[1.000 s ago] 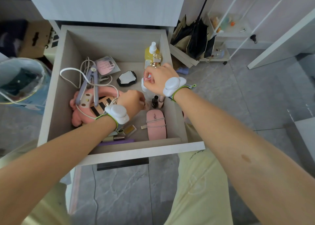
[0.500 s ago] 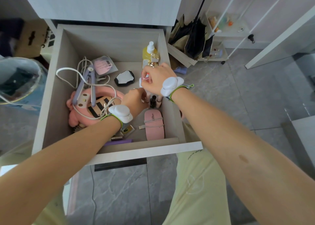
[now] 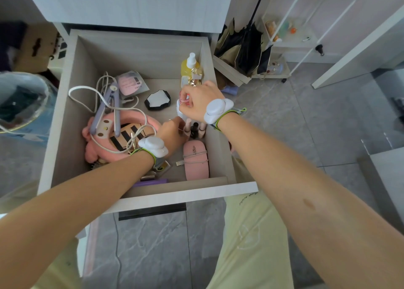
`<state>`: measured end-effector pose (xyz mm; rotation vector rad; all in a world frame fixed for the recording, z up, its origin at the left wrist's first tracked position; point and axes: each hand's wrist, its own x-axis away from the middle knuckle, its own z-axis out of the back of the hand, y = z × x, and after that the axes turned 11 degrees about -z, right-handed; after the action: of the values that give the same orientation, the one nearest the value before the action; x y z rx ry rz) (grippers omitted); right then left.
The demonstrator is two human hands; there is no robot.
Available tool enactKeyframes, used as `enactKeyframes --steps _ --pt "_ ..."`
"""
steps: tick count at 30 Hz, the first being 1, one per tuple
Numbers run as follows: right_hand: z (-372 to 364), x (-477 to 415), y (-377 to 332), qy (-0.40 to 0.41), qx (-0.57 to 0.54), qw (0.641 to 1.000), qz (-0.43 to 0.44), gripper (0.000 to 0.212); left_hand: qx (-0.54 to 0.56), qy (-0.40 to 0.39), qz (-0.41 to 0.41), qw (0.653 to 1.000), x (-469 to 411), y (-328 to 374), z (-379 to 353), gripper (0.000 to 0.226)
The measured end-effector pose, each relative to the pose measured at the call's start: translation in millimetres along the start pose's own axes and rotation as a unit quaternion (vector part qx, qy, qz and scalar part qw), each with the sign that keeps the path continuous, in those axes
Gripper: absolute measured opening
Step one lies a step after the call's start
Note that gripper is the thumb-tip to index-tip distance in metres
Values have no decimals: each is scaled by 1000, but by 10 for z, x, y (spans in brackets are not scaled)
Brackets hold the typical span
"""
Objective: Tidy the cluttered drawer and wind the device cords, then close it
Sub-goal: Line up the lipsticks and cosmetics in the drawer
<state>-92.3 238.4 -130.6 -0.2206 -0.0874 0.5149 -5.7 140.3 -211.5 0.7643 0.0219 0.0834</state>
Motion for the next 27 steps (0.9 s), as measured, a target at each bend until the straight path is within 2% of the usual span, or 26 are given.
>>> enactKeyframes --steps 3,8,12,15,18,20,21,23,24,25,27 --pt "5 3 -14 2 9 1000 -4 20 0 -27 15 1000 -15 12 40 26" --pt "16 -1 -26 -10 41 999 -4 18 -54 -125 9 991 -128 -18 310 35" --pt "40 9 -33 -19 63 998 1 14 -68 -143 -73 985 -109 -23 763 26" --pt "43 16 -25 -21 71 997 0 16 -97 -207 -133 964 -26 -106 1004 18" --pt "53 13 -52 -24 74 997 6 18 -123 -269 -152 943 132 -236 1081 19" --pt "53 19 -42 -25 76 997 7 17 -138 -245 -203 938 231 -314 1084 12" --pt "52 21 -46 -24 77 997 10 17 -140 -222 -227 938 272 -354 1098 20" --pt "59 21 -49 -23 80 996 11 17 -171 -234 -204 935 285 -433 1125 18" --pt "59 20 -54 -24 82 996 11 17 -188 -244 -175 935 274 -474 1141 25" --pt "58 21 -60 -24 82 996 10 19 -188 -236 -154 941 273 -492 1152 34" --pt "54 12 -97 -22 84 996 14 20 -198 -212 -125 949 265 -501 1241 39"
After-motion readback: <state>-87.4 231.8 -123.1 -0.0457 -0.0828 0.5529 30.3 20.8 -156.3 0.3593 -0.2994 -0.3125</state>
